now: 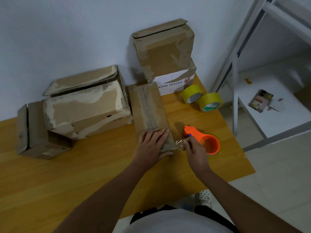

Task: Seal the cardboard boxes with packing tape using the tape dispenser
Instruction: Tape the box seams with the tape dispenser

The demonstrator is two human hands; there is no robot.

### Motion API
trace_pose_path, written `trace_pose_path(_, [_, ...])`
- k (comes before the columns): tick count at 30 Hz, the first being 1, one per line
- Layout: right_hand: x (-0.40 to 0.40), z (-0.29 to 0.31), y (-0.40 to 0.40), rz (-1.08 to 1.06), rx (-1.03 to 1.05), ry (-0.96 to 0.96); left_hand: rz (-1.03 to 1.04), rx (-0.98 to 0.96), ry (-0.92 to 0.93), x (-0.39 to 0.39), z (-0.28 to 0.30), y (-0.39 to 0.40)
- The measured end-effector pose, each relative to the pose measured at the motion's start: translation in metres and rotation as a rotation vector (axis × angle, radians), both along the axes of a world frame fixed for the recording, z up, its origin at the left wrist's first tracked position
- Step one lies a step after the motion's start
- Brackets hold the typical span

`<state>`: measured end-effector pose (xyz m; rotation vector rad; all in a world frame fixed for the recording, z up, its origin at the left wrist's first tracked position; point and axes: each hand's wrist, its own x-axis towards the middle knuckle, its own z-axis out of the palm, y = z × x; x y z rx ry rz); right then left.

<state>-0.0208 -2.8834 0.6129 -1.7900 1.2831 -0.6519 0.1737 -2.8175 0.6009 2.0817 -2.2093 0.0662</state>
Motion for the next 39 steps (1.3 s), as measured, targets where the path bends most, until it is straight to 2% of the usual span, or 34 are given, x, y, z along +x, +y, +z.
trace_pose_path(14, [0.042,-0.017,-0.007,0.122,-0.009,0.274,-0.014,-0.042,-0.059,-0.003,-0.001,0.0])
trace_pose_path(20, [0.045,-0.023,-0.005,0.133,0.049,0.286,-0.003,-0.056,-0.108,-0.003,-0.001,-0.001])
trace_pose_path(24, [0.049,-0.029,-0.015,0.133,0.17,0.414,0.003,-0.041,-0.103,-0.004,-0.001,-0.001])
trace_pose_path(26, [0.049,-0.028,-0.022,0.166,0.238,0.386,0.003,-0.023,-0.091,-0.003,0.0,0.0])
trace_pose_path(29, [0.036,-0.017,-0.019,0.065,0.306,0.173,0.009,-0.012,-0.065,-0.002,0.001,0.0])
trace_pose_path(31, [0.02,-0.006,-0.006,-0.033,0.299,0.034,0.011,-0.01,-0.062,-0.002,0.002,0.0])
trace_pose_path(33, [0.011,0.007,0.014,-0.013,0.237,-0.046,0.007,-0.01,-0.065,-0.003,0.002,0.0])
trace_pose_path(35, [0.015,0.018,0.031,0.089,0.214,-0.06,0.005,-0.008,-0.077,-0.002,0.002,0.001])
trace_pose_path(39, [0.022,0.02,0.036,0.189,0.162,0.071,-0.006,0.004,-0.098,-0.003,0.004,0.0])
